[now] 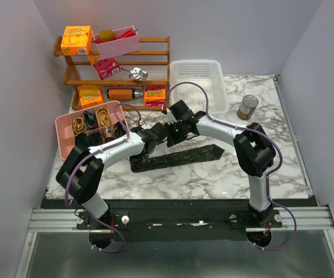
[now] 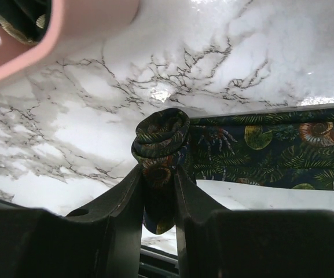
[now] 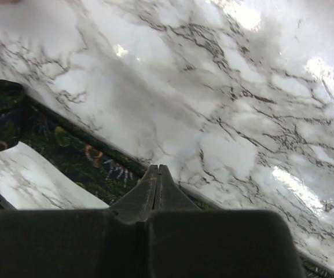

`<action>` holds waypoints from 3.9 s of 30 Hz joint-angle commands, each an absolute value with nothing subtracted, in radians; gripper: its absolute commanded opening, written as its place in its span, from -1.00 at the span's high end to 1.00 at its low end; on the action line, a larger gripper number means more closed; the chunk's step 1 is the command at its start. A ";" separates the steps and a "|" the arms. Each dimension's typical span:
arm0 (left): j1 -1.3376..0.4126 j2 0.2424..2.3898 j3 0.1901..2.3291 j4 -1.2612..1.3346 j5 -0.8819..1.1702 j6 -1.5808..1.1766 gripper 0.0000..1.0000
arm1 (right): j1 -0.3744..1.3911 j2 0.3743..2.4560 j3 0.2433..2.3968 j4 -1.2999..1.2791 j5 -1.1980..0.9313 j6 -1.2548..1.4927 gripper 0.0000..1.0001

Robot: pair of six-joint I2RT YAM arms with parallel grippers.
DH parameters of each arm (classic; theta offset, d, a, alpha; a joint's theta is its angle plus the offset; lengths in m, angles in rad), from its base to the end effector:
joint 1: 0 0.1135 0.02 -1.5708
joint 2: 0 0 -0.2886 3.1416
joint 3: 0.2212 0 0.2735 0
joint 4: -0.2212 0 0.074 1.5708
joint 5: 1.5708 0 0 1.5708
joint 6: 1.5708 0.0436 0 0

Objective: Roll the ties
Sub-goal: Roll the tie at the center of the board.

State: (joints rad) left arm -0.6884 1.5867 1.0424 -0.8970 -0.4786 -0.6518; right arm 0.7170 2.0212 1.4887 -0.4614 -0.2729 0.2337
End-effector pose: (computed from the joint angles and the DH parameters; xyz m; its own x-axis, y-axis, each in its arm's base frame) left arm 0.2433 -0.1741 0.2035 -0.9230 0.0621 -0.3797 -0.0527 0.9572 0.2847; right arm 0.3460 0.3172 0.1923 -0.7868 -0.3901 -0.4783 -0.5771 0.7397 0.3461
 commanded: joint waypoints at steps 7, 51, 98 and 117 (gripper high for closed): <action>-0.813 1.746 1.132 -0.970 -0.535 -0.726 0.25 | 0.687 1.985 1.439 -0.437 -0.258 0.225 0.99; -0.324 0.947 0.491 -0.354 0.078 -0.753 -0.92 | 0.914 2.055 1.581 -0.422 -0.460 0.213 0.99; -0.252 0.962 0.155 0.304 0.222 -0.830 0.23 | 0.890 2.191 1.624 -0.465 -0.448 0.179 0.99; -0.259 1.028 0.376 -0.104 0.175 -0.703 0.44 | 0.885 2.201 1.631 -0.426 -0.384 0.224 0.99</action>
